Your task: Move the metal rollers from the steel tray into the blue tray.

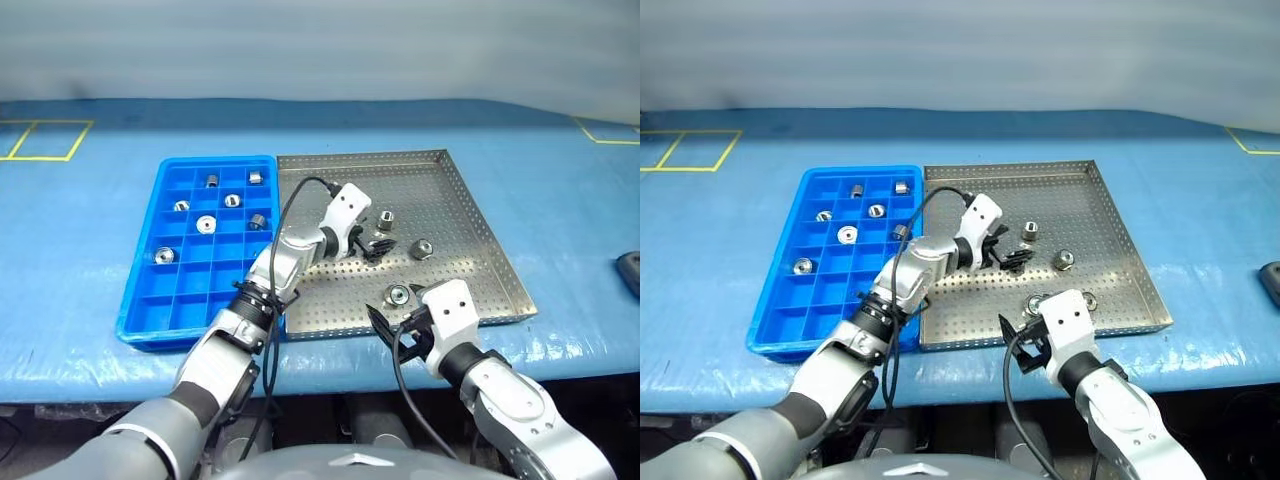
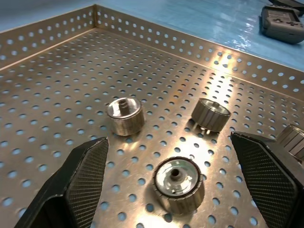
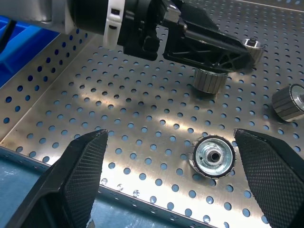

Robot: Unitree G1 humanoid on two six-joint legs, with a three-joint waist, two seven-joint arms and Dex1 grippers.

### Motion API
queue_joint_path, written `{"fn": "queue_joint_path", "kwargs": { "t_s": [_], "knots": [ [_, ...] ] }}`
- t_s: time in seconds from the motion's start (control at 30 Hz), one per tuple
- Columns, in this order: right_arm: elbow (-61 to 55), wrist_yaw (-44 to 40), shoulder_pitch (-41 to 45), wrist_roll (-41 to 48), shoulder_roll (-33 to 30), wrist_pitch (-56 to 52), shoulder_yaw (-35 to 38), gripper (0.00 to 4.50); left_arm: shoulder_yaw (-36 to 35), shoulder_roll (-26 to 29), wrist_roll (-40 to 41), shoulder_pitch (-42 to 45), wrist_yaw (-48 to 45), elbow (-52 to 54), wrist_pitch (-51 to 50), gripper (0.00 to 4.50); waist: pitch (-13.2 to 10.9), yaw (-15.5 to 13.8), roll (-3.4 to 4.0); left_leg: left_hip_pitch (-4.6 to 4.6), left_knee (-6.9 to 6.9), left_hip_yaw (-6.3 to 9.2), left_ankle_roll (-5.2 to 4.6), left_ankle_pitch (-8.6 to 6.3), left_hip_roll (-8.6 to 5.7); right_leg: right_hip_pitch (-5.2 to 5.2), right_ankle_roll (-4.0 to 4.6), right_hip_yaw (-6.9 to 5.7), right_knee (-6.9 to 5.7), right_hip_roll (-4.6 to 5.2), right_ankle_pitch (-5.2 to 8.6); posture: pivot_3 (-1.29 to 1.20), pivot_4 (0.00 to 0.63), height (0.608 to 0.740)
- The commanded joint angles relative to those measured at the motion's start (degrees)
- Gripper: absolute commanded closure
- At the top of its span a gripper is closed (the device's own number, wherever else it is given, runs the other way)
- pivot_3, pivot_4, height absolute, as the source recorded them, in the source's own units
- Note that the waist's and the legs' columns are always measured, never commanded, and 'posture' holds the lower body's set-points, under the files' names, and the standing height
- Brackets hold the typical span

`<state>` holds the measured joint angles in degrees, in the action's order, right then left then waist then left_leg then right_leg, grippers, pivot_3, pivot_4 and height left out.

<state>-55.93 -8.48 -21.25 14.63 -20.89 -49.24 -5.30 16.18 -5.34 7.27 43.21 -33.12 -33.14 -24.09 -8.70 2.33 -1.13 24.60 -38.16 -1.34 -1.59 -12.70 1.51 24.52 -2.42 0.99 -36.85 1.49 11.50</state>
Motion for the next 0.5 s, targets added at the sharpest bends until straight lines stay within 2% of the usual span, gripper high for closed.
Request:
{"fn": "queue_joint_path", "kwargs": {
  "t_s": [0.03,0.2,0.37,0.5],
  "knots": [
    [-3.1,0.8,-0.2,-0.5,0.5,1.1,0.3,0.00,0.0,-2.3,-1.5,2.2,0.4,-4.5,3.5,0.03,0.0,0.3,0.00,0.00,0.01,-0.01,0.00,0.00,0.00,0.00,0.00,0.00,0.00,0.00,0.00,-0.16,0.150,0.740],
    [-3.2,1.1,-0.3,-0.9,0.9,1.0,0.2,0.00,0.1,-4.1,-4.7,3.4,5.2,-11.8,5.9,0.03,0.0,1.3,0.00,-0.02,0.01,-0.01,0.00,0.00,0.02,0.00,0.00,0.01,-0.02,-0.01,0.00,-0.18,0.150,0.740],
    [-3.1,1.1,0.1,-1.0,1.0,0.9,0.1,0.00,-0.2,-4.5,-5.9,3.5,6.7,-13.5,7.1,0.03,0.0,1.5,-0.02,-0.03,0.01,-0.01,0.00,0.00,0.05,-0.02,-0.02,0.02,-0.01,0.01,-0.01,-0.16,0.150,0.740],
    [-2.7,0.7,0.7,-0.8,1.0,1.0,-0.2,0.00,-0.5,-4.2,-4.7,2.6,5.0,-11.4,7.2,0.90,0.0,1.5,-0.01,-0.03,0.01,-0.01,0.00,0.00,0.08,-0.01,-0.02,0.02,-0.02,0.02,-0.01,-0.16,0.150,0.740]
  ]
}}
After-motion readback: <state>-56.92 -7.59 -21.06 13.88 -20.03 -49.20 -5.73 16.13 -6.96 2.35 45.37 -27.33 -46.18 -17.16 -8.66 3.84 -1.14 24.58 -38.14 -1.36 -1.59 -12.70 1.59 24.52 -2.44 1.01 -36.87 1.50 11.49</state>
